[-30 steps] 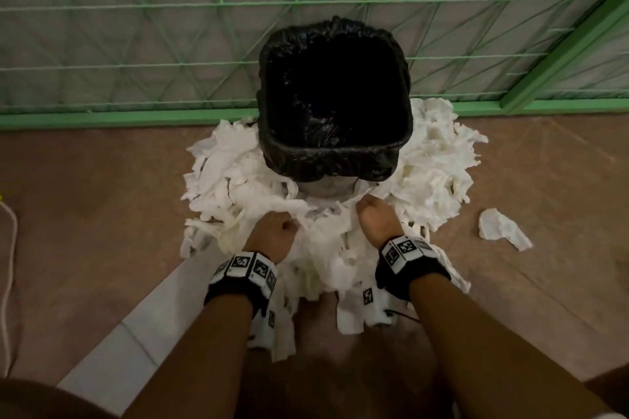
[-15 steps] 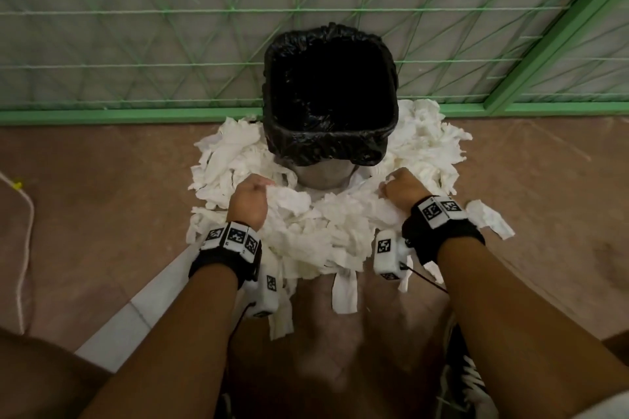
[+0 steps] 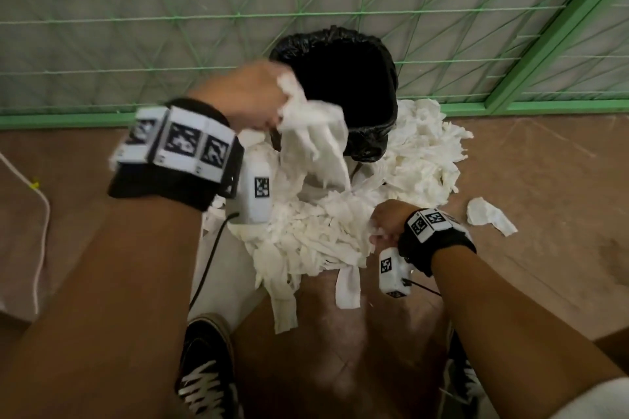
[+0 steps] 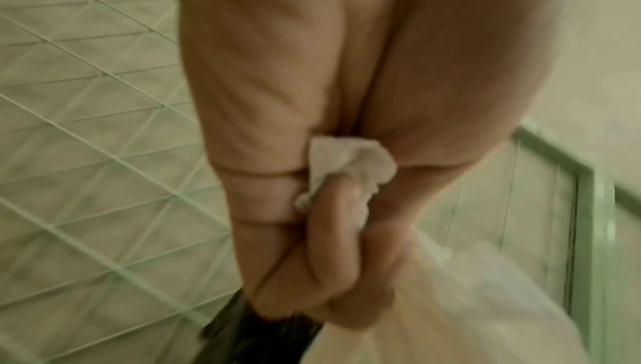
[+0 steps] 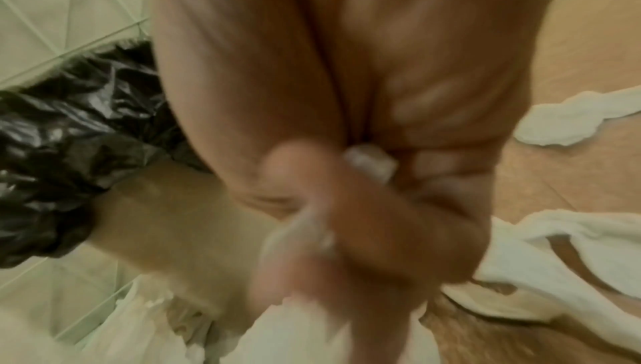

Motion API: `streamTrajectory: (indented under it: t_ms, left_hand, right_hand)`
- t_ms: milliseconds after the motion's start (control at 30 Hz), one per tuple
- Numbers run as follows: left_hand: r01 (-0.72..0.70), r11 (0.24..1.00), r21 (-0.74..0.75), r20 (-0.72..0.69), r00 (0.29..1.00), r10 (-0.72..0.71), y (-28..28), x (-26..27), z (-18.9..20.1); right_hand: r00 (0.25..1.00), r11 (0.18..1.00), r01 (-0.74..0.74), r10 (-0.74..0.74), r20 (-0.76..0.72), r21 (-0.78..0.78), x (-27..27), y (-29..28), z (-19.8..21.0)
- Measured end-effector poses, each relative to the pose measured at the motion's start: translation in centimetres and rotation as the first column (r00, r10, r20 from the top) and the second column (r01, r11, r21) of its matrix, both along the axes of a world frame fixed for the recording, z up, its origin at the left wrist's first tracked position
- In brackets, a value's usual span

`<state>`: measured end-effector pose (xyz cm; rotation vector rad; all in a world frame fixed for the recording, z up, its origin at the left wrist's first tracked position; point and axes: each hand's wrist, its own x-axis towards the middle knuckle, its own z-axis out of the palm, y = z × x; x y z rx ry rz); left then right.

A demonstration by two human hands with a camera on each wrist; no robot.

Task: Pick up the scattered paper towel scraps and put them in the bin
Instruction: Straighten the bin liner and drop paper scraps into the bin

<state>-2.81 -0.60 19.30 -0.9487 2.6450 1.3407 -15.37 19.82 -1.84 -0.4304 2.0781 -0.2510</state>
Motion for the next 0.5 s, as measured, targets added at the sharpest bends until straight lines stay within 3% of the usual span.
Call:
streamTrajectory:
  t_ms: [67, 133, 200, 267, 333, 367, 433, 467, 500]
  left_hand:
    - [-0.095, 0.993, 0.072, -0.183, 0.977, 0.107, 0.0, -0.8, 2.9]
    - [-0.183, 0.978, 0.095, -0.388, 0.898, 0.206, 0.0, -1.8, 4.5]
    - [-0.302, 0.953, 0.014, -0.550, 0.794, 0.260, 0.1, -3.2, 4.7]
    - [-0.310, 0.951, 0.015, -0.599, 0.758, 0.256, 0.2, -4.8, 3.2]
    - [-0.275, 0.961, 0.022, -0.527, 0.814, 0.245, 0.3, -6.2, 0.2]
    - [-0.250, 0.968, -0.009, -0.431, 0.875, 0.222, 0.4, -6.7, -1.5]
    - [-0.096, 0.982, -0.160, -0.059, 0.994, 0.088, 0.6, -7.0, -4.7]
    - [0.012, 0.974, -0.225, 0.117, 0.993, 0.015, 0.8, -6.8, -6.0]
    - [0.082, 0.957, -0.278, 0.185, 0.982, -0.031, 0.8, -6.6, -7.1]
  right_hand:
    - [0.997, 0.996, 0.081, -0.081, -0.006, -0.030, -0.2, 0.1, -0.3]
    - [0.979, 0.977, 0.200, -0.202, -0.020, -0.075, -0.8, 0.0, 0.0]
    - [0.924, 0.925, 0.355, -0.370, -0.098, -0.138, -1.7, 0.4, 0.9]
    - [0.830, 0.835, 0.497, -0.537, -0.153, -0.234, -3.1, 0.9, 1.8]
    - [0.739, 0.731, 0.597, -0.662, -0.129, -0.331, -4.4, 1.3, 3.3]
    - [0.695, 0.678, 0.619, -0.708, -0.126, -0.395, -4.9, 1.3, 4.1]
    - [0.622, 0.607, 0.583, -0.761, -0.184, -0.539, -5.6, 0.7, 6.6]
    - [0.605, 0.610, 0.532, -0.759, -0.240, -0.588, -5.8, 0.1, 8.6]
    - [0.587, 0.607, 0.463, -0.756, -0.290, -0.646, -5.9, -0.6, 10.5]
